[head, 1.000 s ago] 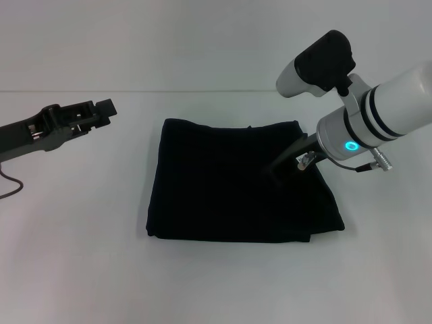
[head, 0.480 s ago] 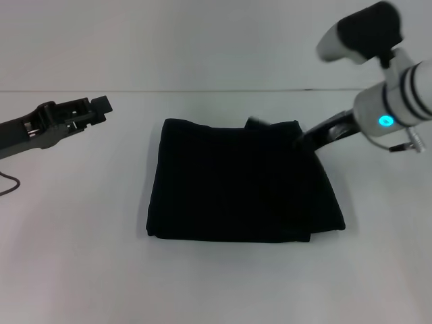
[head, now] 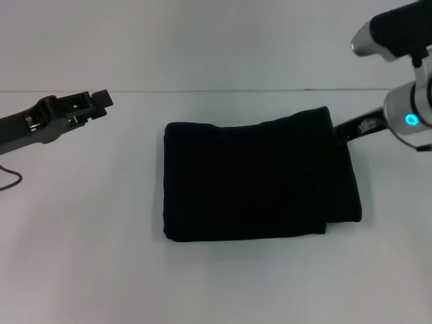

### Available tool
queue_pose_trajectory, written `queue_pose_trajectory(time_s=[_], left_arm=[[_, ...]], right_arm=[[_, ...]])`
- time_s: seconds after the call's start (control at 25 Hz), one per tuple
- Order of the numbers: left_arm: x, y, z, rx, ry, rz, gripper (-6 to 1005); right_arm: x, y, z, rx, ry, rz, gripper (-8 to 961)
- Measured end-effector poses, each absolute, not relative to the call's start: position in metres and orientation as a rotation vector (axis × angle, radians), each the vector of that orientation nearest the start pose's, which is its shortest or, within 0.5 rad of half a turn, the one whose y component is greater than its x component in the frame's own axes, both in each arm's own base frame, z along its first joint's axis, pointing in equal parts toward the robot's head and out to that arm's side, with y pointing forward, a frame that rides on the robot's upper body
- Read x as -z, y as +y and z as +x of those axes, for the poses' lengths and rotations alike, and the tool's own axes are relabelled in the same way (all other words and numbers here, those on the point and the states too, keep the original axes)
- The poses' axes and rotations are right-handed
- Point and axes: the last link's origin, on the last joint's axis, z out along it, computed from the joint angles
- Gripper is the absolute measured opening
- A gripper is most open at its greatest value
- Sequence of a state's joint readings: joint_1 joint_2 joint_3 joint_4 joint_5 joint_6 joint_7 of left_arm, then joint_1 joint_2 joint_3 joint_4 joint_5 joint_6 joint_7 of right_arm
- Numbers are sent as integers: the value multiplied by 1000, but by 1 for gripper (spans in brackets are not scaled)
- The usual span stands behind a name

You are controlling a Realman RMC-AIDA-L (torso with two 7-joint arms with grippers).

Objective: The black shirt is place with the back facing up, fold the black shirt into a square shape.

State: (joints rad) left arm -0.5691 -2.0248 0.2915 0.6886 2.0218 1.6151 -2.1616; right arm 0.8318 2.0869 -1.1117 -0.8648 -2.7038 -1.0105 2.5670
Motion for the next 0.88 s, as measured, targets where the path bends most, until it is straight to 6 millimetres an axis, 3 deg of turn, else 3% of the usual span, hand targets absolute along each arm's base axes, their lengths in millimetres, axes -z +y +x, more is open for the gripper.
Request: queue_pose_trajectory(time_s=[0.16,0.36,0.56,0.76,0.88], left_arm=[[-77,353,-278,1170,-1599,-2123,389],[-77,353,-278,1187,-1608,-2115,388],[-76,353,-278,1195,-1611,-2115,388],[-76,353,-276,1230,-1608,-2111,387],[-77,352,-276,1238,-1606,-2109,387]], right_arm=[[19,449,209,201,1042,-2245,67],[22,450,217,214,1069,-2228,99],[0,461,220,122,1101,-2141,131],[-39,478,217,9,1103,-2009,163],[-57,479,214,-53,1154,-2005,182]])
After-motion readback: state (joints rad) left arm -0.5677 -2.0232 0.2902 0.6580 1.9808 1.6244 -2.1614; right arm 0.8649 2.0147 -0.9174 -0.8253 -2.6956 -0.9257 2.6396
